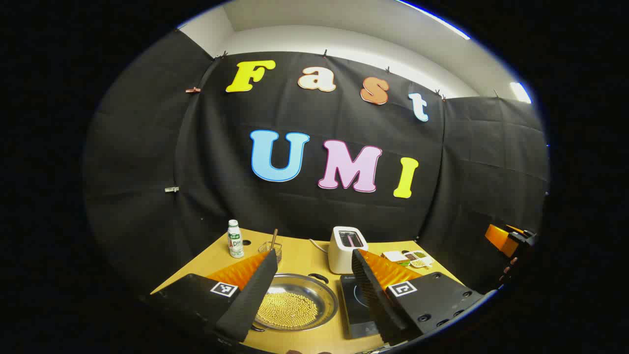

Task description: First push the handle of the pot to place it horizontally, then grasp the pot with both hands and set it on the induction cooktop.

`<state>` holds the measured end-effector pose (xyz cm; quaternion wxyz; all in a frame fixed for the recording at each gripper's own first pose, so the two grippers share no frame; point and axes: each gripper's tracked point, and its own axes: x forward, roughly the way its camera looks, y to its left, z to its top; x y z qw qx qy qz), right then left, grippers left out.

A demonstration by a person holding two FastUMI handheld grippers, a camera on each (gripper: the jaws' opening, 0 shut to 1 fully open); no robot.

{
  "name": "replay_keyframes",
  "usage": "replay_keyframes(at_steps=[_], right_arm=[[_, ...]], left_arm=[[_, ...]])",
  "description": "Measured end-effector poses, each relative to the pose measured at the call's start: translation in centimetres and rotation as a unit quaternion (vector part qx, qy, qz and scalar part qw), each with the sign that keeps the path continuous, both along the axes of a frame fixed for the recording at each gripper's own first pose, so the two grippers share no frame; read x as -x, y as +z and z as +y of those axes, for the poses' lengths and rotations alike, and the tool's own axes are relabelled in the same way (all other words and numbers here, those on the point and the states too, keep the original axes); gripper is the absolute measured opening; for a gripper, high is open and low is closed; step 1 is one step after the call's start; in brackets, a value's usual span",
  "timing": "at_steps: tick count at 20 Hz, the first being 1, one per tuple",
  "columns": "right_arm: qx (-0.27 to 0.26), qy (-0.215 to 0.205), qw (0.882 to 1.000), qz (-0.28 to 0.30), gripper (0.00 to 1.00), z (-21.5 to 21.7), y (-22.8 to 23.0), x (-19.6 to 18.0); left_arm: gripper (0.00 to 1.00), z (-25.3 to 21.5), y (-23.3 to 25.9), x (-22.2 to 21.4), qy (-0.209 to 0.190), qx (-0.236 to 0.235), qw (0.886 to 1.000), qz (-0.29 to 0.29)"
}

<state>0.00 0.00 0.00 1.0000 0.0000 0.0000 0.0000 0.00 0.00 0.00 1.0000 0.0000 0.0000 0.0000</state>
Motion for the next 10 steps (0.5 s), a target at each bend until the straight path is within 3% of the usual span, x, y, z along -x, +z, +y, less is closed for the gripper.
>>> replay_keyframes(at_steps=[1,2,7,8,10], right_arm=[[0.001,0.003,1.000,0.000,0.92,0.4,0.0,0.1],[0.001,0.006,1.000,-0.001,0.98,0.8,0.1,0.2],[0.001,0.021,1.000,0.002,0.98,2.6,0.1,0.4],[0.005,0.023,1.000,0.003,0.92,2.8,0.1,0.4],[0.008,0.031,0.999,0.007,0.92,3.8,-0.2,0.6]], left_arm=[[0.95,0.4,-0.3,0.1,0.002,0.000,1.000,0.003],[0.95,0.8,-0.4,0.2,0.003,-0.001,1.000,0.004],[0.98,1.7,-0.5,0.7,0.000,-0.013,1.000,0.000],[0.98,1.8,-0.7,0.8,0.000,-0.016,1.000,0.000],[0.95,1.9,-0.8,1.0,-0.003,-0.021,1.000,0.002]])
